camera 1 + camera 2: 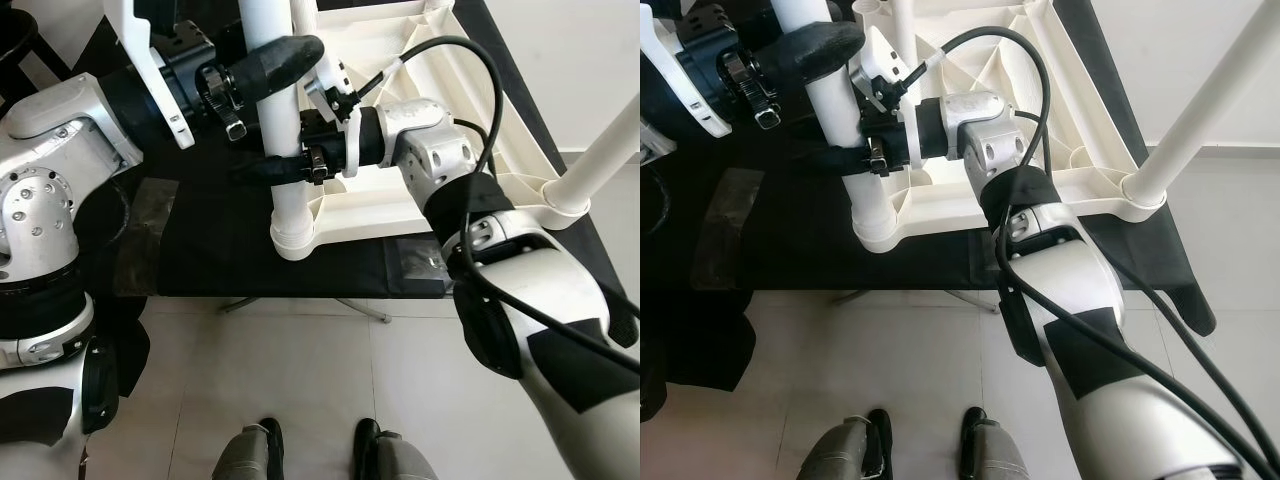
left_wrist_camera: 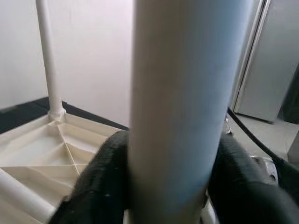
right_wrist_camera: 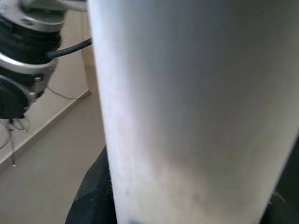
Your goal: Building children table
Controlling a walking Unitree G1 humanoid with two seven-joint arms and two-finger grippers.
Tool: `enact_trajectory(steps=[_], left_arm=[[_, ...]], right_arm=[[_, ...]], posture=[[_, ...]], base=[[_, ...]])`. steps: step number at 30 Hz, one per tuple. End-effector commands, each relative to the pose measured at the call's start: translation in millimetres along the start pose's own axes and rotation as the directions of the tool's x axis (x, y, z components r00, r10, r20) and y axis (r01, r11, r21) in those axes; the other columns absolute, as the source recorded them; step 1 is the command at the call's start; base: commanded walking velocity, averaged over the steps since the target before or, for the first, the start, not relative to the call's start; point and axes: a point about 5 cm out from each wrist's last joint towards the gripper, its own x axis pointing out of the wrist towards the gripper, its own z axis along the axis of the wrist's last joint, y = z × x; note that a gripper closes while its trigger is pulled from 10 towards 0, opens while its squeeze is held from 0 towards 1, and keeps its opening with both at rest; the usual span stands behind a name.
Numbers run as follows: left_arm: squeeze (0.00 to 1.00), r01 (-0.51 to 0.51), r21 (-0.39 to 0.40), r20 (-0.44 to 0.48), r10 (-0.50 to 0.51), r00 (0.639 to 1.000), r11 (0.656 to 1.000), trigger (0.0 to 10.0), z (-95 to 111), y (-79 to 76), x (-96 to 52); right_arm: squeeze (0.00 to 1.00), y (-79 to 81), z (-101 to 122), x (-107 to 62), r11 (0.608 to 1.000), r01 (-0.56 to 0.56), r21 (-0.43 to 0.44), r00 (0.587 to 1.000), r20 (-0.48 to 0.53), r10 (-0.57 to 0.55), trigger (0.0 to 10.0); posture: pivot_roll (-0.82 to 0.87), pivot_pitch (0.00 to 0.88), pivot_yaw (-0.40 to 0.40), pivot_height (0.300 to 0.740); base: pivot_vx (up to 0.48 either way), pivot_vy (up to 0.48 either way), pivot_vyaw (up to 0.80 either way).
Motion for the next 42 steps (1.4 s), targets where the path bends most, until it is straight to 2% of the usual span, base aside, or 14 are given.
enact_trajectory(steps=[1, 2, 3, 7, 10, 17, 25, 26, 28, 34, 35, 38, 41, 42], left_arm=[[1.00, 0.042, -0.022, -0.013, -0.042, 0.999, 0.999, 10.0, -3.3, -6.0, 6.1], [1.00, 0.036, -0.019, -0.013, -0.036, 0.999, 0.999, 10.0, -3.3, -5.6, 6.0], [0.00, 0.021, -0.021, -0.017, -0.022, 1.000, 1.000, 10.0, -3.5, -4.0, 5.7], [0.00, -0.001, -0.014, -0.020, 0.001, 1.000, 1.000, 10.0, -3.0, -1.7, 5.0], [0.00, -0.023, -0.022, -0.017, 0.022, 1.000, 1.000, 10.0, -0.6, 0.0, 3.2], [0.00, 0.006, -0.037, -0.042, -0.008, 0.999, 0.999, 10.0, -4.9, -1.3, 4.8], [0.00, 0.000, -0.035, -0.026, -0.001, 1.000, 0.999, 10.0, -5.4, -2.1, 9.0], [0.00, -0.005, -0.037, -0.018, 0.005, 1.000, 0.999, 2.3, -5.1, -1.8, 9.6], [0.00, -0.010, -0.040, -0.013, 0.010, 1.000, 0.999, 0.0, -4.6, -1.6, 10.2], [0.00, -0.017, -0.044, -0.009, 0.017, 1.000, 0.999, 0.0, -2.0, 0.0, 11.7], [0.00, -0.015, -0.044, -0.011, 0.015, 1.000, 0.999, 0.0, -1.9, 0.2, 11.7], [0.00, -0.012, -0.047, -0.014, 0.012, 1.000, 0.999, 0.0, -2.0, 0.6, 11.6], [0.00, -0.008, -0.048, -0.015, 0.007, 1.000, 0.999, 0.0, -2.1, 0.8, 11.6], [0.00, -0.008, -0.048, -0.015, 0.007, 1.000, 0.999, 0.0, -2.1, 0.8, 11.6]], right_arm=[[0.00, 1.1, -1.9, 15.5, 1.000, 0.012, -0.010, 1.000, -0.012, -0.012, 0.0], [0.00, 0.6, -2.2, 15.9, 1.000, 0.022, -0.009, 1.000, -0.012, -0.023, 0.0], [0.00, -2.5, -5.0, 15.8, 0.996, 0.093, 0.013, 0.995, -0.025, -0.092, 0.0], [0.00, -8.1, -14.4, 16.1, 0.967, 0.245, 0.063, 0.968, -0.069, -0.241, 0.0], [0.00, 3.5, -74.9, 17.4, 0.640, 0.755, 0.144, 0.653, -0.261, -0.711, 0.0], [0.00, 34.7, -87.9, 44.7, 0.533, 0.821, 0.204, 0.571, -0.270, -0.775, 0.0], [0.00, 24.1, -78.0, 48.8, 0.527, 0.825, 0.205, 0.565, -0.239, -0.790, 0.0], [0.00, 22.6, -76.0, 48.4, 0.523, 0.828, 0.202, 0.559, -0.236, -0.795, 0.0], [0.00, 24.9, -72.6, 47.5, 0.504, 0.841, 0.197, 0.540, -0.241, -0.807, 0.0], [0.00, 31.0, -58.6, 44.4, 0.507, 0.843, 0.179, 0.536, -0.220, -0.815, 0.4], [0.00, 28.5, -54.4, 42.9, 0.530, 0.834, 0.153, 0.551, -0.205, -0.809, 10.0], [0.00, 21.0, -42.2, 37.8, 0.611, 0.785, 0.103, 0.620, -0.147, -0.771, 10.0], [0.65, 16.0, -30.5, 32.2, 0.732, 0.675, 0.089, 0.738, -0.068, -0.672, 10.0], [0.65, 16.0, -30.5, 32.2, 0.732, 0.675, 0.089, 0.738, -0.068, -0.672, 10.0]], posture=[[0.07, 0.268, 0.050, 0.740], [0.07, 0.268, 0.050, 0.740], [0.06, 0.272, 0.037, 0.740], [0.06, 0.274, 0.029, 0.740], [0.07, 0.282, 0.023, 0.740], [0.07, 0.262, 0.057, 0.740], [0.06, 0.250, 0.061, 0.740], [0.06, 0.247, 0.061, 0.740], [0.06, 0.248, 0.061, 0.740], [0.06, 0.254, 0.060, 0.740], [0.06, 0.257, 0.057, 0.740], [0.06, 0.258, 0.056, 0.740], [0.06, 0.260, 0.053, 0.740], [0.06, 0.260, 0.053, 0.740]], base=[[0.000, 0.000, 0.00], [0.000, 0.000, 0.00], [0.000, 0.000, 0.00], [0.000, 0.000, 0.00], [0.000, 0.000, 0.00], [0.000, 0.000, 0.00], [0.000, 0.000, 0.00], [0.000, 0.000, 0.00], [0.000, 0.000, 0.00], [0.000, 0.000, 0.00], [0.000, 0.000, 0.00], [0.000, 0.000, 0.00], [0.000, 0.000, 0.00], [0.000, 0.000, 0.00]])
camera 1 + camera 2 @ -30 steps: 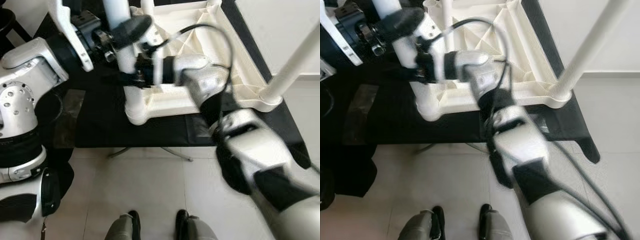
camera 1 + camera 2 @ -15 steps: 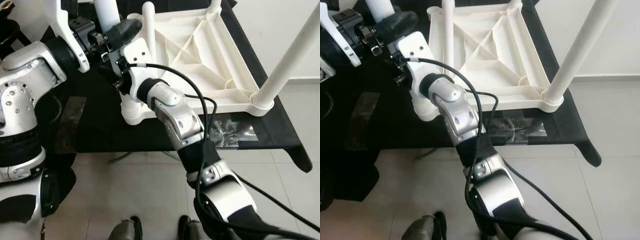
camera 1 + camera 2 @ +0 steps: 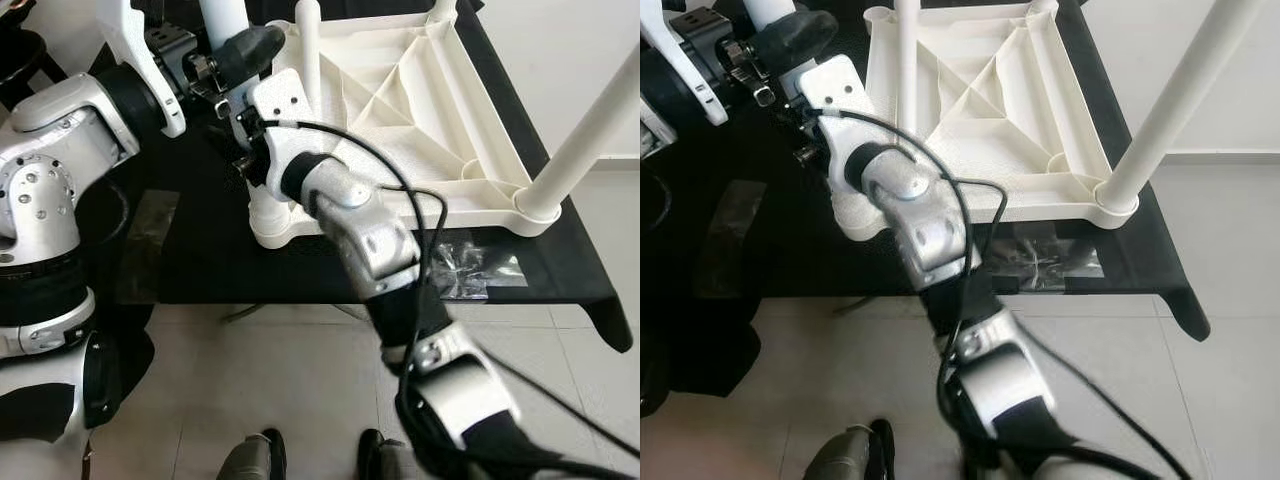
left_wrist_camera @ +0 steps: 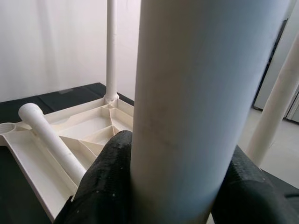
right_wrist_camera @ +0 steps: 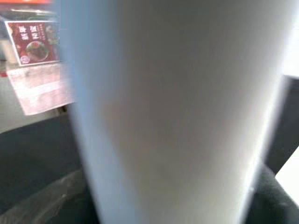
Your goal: Building children table
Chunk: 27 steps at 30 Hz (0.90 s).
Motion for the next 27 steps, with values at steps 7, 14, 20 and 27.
enact_trajectory(steps=[7, 14, 20, 27], left_arm=[[0.00, 0.207, -0.004, 0.025, -0.207, 0.978, 0.978, 0.0, 5.6, -26.6, 6.7], [0.00, 0.216, -0.009, 0.025, -0.216, 0.976, 0.976, 0.0, 7.6, -28.8, 5.9], [0.00, 0.218, -0.010, 0.024, -0.218, 0.976, 0.976, 0.0, 8.0, -29.4, 5.7], [0.00, 0.220, -0.008, 0.026, -0.219, 0.975, 0.976, 0.0, 8.2, -29.9, 5.4]], right_arm=[[0.00, -22.6, 7.5, -14.1, 0.890, -0.434, -0.138, 0.896, 0.041, 0.443, 10.0], [0.00, -26.7, 11.1, -17.4, 0.744, -0.650, -0.154, 0.758, -0.053, 0.650, 10.0], [0.00, -26.9, 14.7, -18.7, 0.666, -0.734, -0.134, 0.677, -0.066, 0.733, 9.6], [0.00, -30.4, 14.8, -19.3, 0.640, -0.759, -0.119, 0.649, -0.061, 0.758, 0.0]], posture=[[0.06, 0.266, 0.051, 0.740], [0.08, 0.281, 0.053, 0.740], [0.09, 0.286, 0.053, 0.740], [0.09, 0.289, 0.052, 0.740]], base=[[0.000, 0.000, 0.00], [0.000, 0.000, 0.00], [0.000, 0.000, 0.00], [0.000, 0.000, 0.00]])
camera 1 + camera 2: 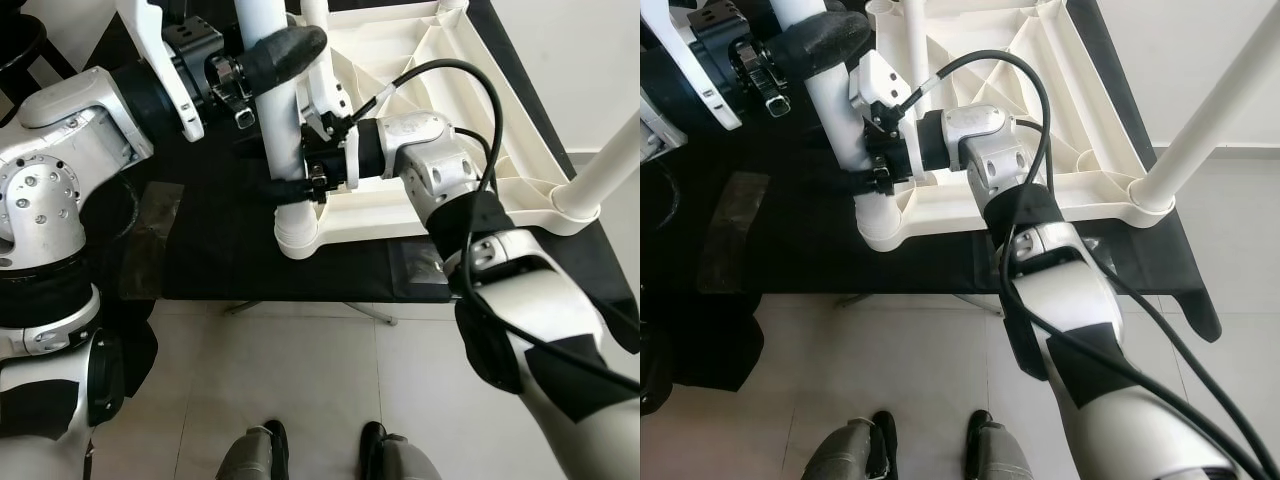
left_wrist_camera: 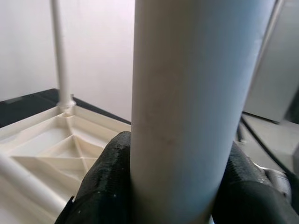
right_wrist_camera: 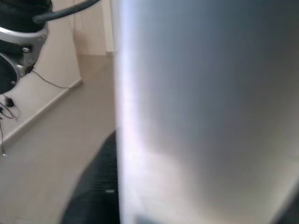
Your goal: Building children table
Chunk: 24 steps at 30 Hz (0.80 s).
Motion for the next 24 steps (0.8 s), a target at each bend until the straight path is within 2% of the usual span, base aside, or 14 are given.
enact_trajectory(steps=[1, 12, 13, 14, 15, 16, 17, 21, 24], left_arm=[[0.00, 0.038, -0.021, 0.000, -0.039, 0.999, 0.999, 0.0, -1.2, -4.5, 2.1], [0.00, 0.028, -0.012, -0.003, -0.028, 1.000, 1.000, 0.0, -2.3, -2.6, 1.3], [0.00, 0.005, 0.004, 0.000, -0.005, 1.000, 1.000, 0.7, -3.0, -0.1, 1.1], [0.00, 0.005, 0.004, 0.000, -0.005, 1.000, 1.000, 0.7, -3.0, -0.1, 1.1], [1.00, -0.016, 0.002, -0.003, 0.016, 1.000, 1.000, 9.1, -4.8, 2.4, 0.9], [1.00, -0.016, 0.002, -0.003, 0.016, 1.000, 1.000, 9.1, -4.8, 2.4, 0.9], [1.00, -0.029, 0.000, -0.014, 0.029, 0.999, 1.000, 10.0, -6.7, 4.4, 0.7], [1.00, -0.052, -0.044, -0.010, 0.052, 0.999, 0.998, 10.0, -9.7, 9.7, 0.3], [1.00, -0.056, -0.038, -0.006, 0.056, 0.998, 0.998, 10.0, -9.0, 11.2, 0.0]], right_arm=[[0.00, 3.1, 4.1, 7.7, 0.997, -0.071, -0.029, 0.997, 0.005, 0.072, 0.0], [0.00, 2.4, -5.5, -3.8, 0.999, -0.044, -0.006, 0.999, 0.023, 0.044, 0.0], [0.00, 1.5, -7.1, -5.3, 1.000, -0.018, -0.004, 1.000, 0.024, 0.018, 0.0], [0.00, 1.5, -7.1, -5.3, 1.000, -0.018, -0.004, 1.000, 0.024, 0.018, 0.0], [0.00, 1.0, -8.2, -6.4, 1.000, 0.002, -0.007, 1.000, 0.025, -0.002, 0.0], [0.00, 1.0, -8.2, -6.4, 1.000, 0.002, -0.007, 1.000, 0.025, -0.002, 0.0], [0.00, 0.1, -9.6, -8.7, 0.999, 0.033, -0.002, 0.999, 0.028, -0.033, 0.0], [0.00, -1.0, -13.3, -17.5, 0.996, 0.084, 0.018, 0.996, 0.035, -0.084, 0.0], [0.00, -2.3, -14.9, -20.4, 0.993, 0.118, 0.027, 0.992, 0.032, -0.119, 0.0]], posture=[[0.09, 0.291, 0.053, 0.740], [0.08, 0.290, 0.056, 0.740], [0.08, 0.285, 0.058, 0.740], [0.08, 0.285, 0.058, 0.740], [0.07, 0.285, 0.059, 0.740], [0.07, 0.285, 0.059, 0.740], [0.07, 0.284, 0.060, 0.740], [0.06, 0.282, 0.063, 0.740], [0.05, 0.280, 0.063, 0.740]], base=[[0.000, 0.000, 0.00], [0.000, 0.000, 0.00], [0.000, 0.000, 0.00], [0.000, 0.000, 0.00], [0.000, 0.000, 0.00], [0.000, 0.000, 0.00], [0.000, 0.000, 0.00], [0.000, 0.000, 0.00], [0.000, 0.000, 0.00]])
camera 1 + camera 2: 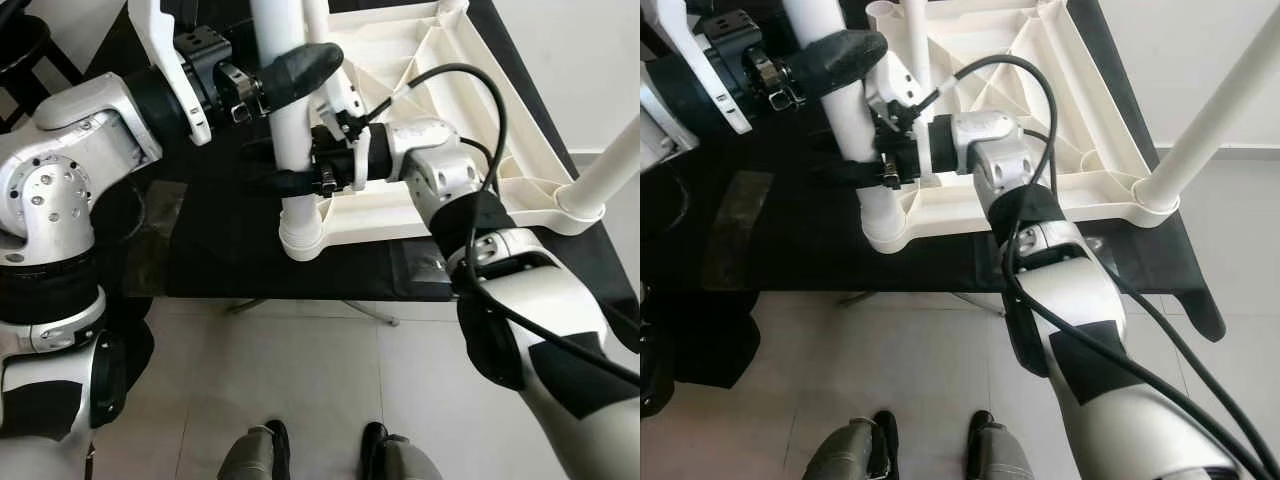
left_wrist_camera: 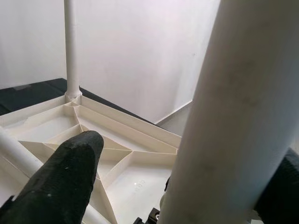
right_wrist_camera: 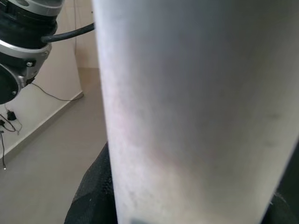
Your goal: Building children table
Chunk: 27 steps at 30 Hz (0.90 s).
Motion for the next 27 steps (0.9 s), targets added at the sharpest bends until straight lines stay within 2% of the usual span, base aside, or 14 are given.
enact_trajectory(steps=[1, 4, 5, 7, 8, 10, 11, 12, 13, 16, 17, 25, 26, 27], left_arm=[[1.00, -0.011, 0.009, 0.013, 0.011, 1.000, 1.000, 10.0, 1.6, 1.5, -2.8], [1.00, -0.019, 0.032, 0.006, 0.019, 1.000, 0.999, 10.0, 2.5, 2.2, -3.5], [0.00, -0.027, 0.048, -0.001, 0.027, 1.000, 0.998, 10.0, 4.0, 3.5, -7.2], [0.00, -0.030, 0.057, -0.006, 0.030, 1.000, 0.998, 10.0, 5.0, 4.1, -9.8], [0.00, -0.043, 0.061, -0.008, 0.043, 0.999, 0.997, 10.0, 7.0, 6.2, -16.4], [0.00, -0.043, 0.061, -0.008, 0.043, 0.999, 0.997, 10.0, 7.0, 6.2, -16.4], [0.00, -0.077, 0.062, -0.004, 0.077, 0.997, 0.995, 10.0, 9.2, 10.0, -25.6], [0.00, -0.111, 0.056, 0.003, 0.111, 0.994, 0.992, 10.0, 11.7, 14.8, -34.6], [0.00, -0.143, 0.056, 0.001, 0.144, 0.990, 0.988, 10.0, 12.2, 18.2, -43.3], [0.00, -0.171, 0.060, -0.008, 0.172, 0.985, 0.983, 10.0, 11.1, 20.8, -49.0], [0.00, -0.187, 0.060, -0.017, 0.188, 0.982, 0.981, 10.0, 9.4, 22.1, -54.2], [0.00, -0.293, 0.072, -0.037, 0.296, 0.954, 0.953, 10.0, 2.4, 24.5, -77.2], [0.00, -0.329, 0.073, -0.046, 0.333, 0.942, 0.942, 10.0, -3.7, 22.4, -84.4], [0.00, -0.329, 0.073, -0.046, 0.333, 0.942, 0.942, 10.0, -3.7, 22.4, -84.4]], right_arm=[[0.00, -0.4, -8.7, -7.4, 0.998, 0.053, 0.017, 0.999, -0.013, -0.053, 0.0], [0.00, -2.7, -14.6, -14.7, 0.989, 0.141, 0.042, 0.990, -0.031, -0.140, 0.0], [0.00, -0.9, -23.5, -20.4, 0.976, 0.201, 0.080, 0.979, -0.056, -0.197, 0.0], [0.00, 1.2, -29.6, -24.1, 0.966, 0.237, 0.106, 0.970, -0.075, -0.230, 0.0], [0.00, 5.7, -44.3, -24.9, 0.929, 0.361, 0.084, 0.925, -0.161, -0.345, 0.0], [0.00, 5.7, -44.3, -24.9, 0.929, 0.361, 0.084, 0.925, -0.161, -0.345, 0.0], [0.00, 10.6, -69.5, -25.7, 0.655, 0.747, 0.114, 0.658, -0.266, -0.704, 0.0], [0.00, 32.8, -90.3, -23.8, 0.502, 0.860, 0.087, 0.499, -0.341, -0.796, 0.0], [0.00, 51.4, -101.6, -13.7, 0.429, 0.898, 0.098, 0.432, -0.383, -0.817, 0.0], [0.00, 57.5, -103.9, -2.0, 0.423, 0.897, 0.128, 0.439, -0.379, -0.815, 0.0], [0.00, 54.6, -101.5, 7.6, 0.468, 0.871, 0.147, 0.489, -0.351, -0.799, 0.0], [0.00, 35.3, -94.9, -1.2, 0.421, 0.897, 0.136, 0.442, -0.344, -0.829, 0.0], [0.00, 34.7, -93.2, -3.5, 0.415, 0.901, 0.127, 0.432, -0.350, -0.831, 2.2], [0.00, 34.7, -93.2, -3.5, 0.415, 0.901, 0.127, 0.432, -0.350, -0.831, 2.2]], posture=[[0.05, 0.280, 0.063, 0.740], [0.05, 0.277, 0.064, 0.740], [0.04, 0.278, 0.065, 0.740], [0.03, 0.279, 0.065, 0.740], [0.03, 0.284, 0.054, 0.740], [0.03, 0.284, 0.054, 0.740], [0.03, 0.282, 0.052, 0.740], [0.03, 0.286, 0.073, 0.740], [0.03, 0.287, 0.074, 0.740], [0.04, 0.275, 0.077, 0.740], [0.04, 0.269, 0.073, 0.740], [0.04, 0.263, 0.066, 0.740], [0.04, 0.262, 0.069, 0.740], [0.04, 0.262, 0.069, 0.740]], base=[[0.000, 0.000, 0.00], [0.000, 0.000, 0.00], [0.000, 0.000, 0.00], [0.000, 0.000, 0.00], [0.000, 0.000, 0.00], [0.000, 0.000, 0.00], [0.000, 0.000, 0.00], [0.000, 0.000, 0.00], [0.000, 0.000, 0.00], [0.000, 0.000, 0.00], [0.000, 0.000, 0.00], [0.000, 0.000, 0.00], [0.000, 0.000, 0.00], [0.000, 0.000, 0.00]])
